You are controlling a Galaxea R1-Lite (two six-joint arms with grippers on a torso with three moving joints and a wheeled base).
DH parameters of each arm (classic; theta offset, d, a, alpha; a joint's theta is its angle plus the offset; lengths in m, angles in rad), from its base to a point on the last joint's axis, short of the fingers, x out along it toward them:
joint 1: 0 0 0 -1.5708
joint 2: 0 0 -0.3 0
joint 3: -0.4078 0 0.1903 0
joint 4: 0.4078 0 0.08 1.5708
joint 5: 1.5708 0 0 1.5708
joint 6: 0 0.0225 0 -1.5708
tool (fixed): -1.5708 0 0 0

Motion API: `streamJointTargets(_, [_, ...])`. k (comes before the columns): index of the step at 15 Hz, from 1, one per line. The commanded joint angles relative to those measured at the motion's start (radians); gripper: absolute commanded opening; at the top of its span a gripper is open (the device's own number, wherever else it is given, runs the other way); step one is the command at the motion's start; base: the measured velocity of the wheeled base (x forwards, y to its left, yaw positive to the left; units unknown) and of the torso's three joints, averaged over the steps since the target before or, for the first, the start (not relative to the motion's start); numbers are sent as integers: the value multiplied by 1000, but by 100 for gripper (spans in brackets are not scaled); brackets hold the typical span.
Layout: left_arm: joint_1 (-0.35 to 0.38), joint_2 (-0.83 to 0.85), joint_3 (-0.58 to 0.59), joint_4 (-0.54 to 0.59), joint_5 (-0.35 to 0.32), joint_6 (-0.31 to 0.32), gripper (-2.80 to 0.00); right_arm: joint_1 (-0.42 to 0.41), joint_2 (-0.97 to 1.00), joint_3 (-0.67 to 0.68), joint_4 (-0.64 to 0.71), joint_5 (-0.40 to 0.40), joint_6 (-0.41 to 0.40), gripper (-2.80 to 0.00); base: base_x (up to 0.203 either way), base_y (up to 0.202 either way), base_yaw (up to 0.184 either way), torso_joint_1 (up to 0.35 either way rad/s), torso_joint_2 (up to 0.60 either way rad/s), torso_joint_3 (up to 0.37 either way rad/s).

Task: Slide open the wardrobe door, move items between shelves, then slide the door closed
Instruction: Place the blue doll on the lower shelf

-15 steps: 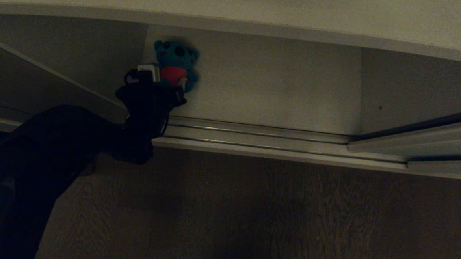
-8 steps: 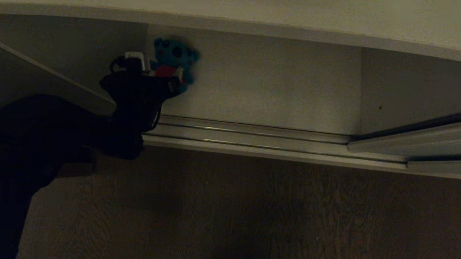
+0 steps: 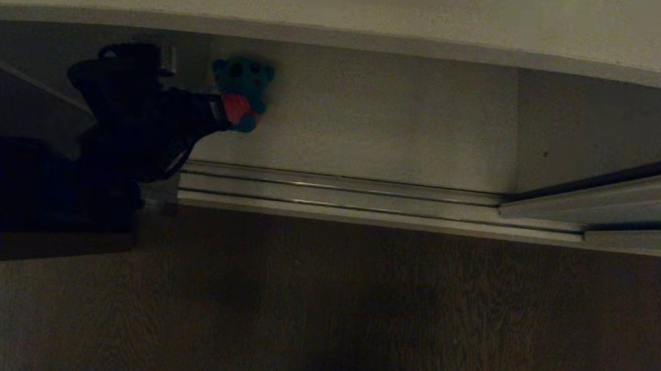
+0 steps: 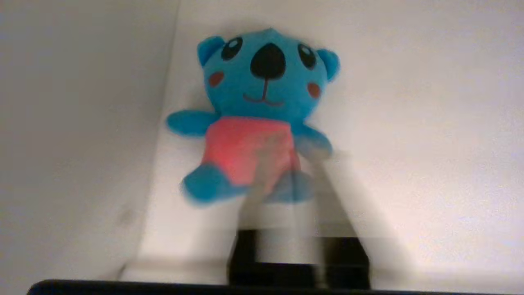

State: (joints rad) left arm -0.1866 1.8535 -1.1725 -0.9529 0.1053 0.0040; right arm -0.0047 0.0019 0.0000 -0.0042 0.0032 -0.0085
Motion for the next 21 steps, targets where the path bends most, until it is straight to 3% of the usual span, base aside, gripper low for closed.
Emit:
streamJointTargets(1, [-2, -254, 125, 115, -1, 0, -280, 0, 0, 0, 0, 0, -1, -280, 0, 0, 0, 0, 0, 0])
streamJointTargets(4, [-7, -584, 315, 386, -4, 5, -280, 1, 0, 0, 0, 0, -1, -280, 0, 0, 0, 0, 0, 0])
streamJointTargets(8, [2, -1055, 461, 887, -6, 19, -280, 0, 0, 0, 0, 0, -1, -280, 0, 0, 0, 0, 0, 0])
streamJointTargets(10, [60, -1296, 528, 1083, -53, 35, -280, 0, 0, 0, 0, 0, -1, -280, 0, 0, 0, 0, 0, 0])
streamJointTargets(12, [116, -1499, 602, 1194, -97, 49, -280, 0, 0, 0, 0, 1, -1, -280, 0, 0, 0, 0, 0, 0])
streamJointTargets(17, [170, -1835, 851, 1296, -138, 114, -280, 1, 0, 0, 0, 0, -1, -280, 0, 0, 0, 0, 0, 0])
streamJointTargets(19, [175, -1849, 970, 1235, -122, 124, -280, 0, 0, 0, 0, 0, -1, -280, 0, 0, 0, 0, 0, 0])
streamJointTargets(21, [175, -1850, 1119, 1065, -121, 128, -280, 0, 0, 0, 0, 0, -1, -280, 0, 0, 0, 0, 0, 0])
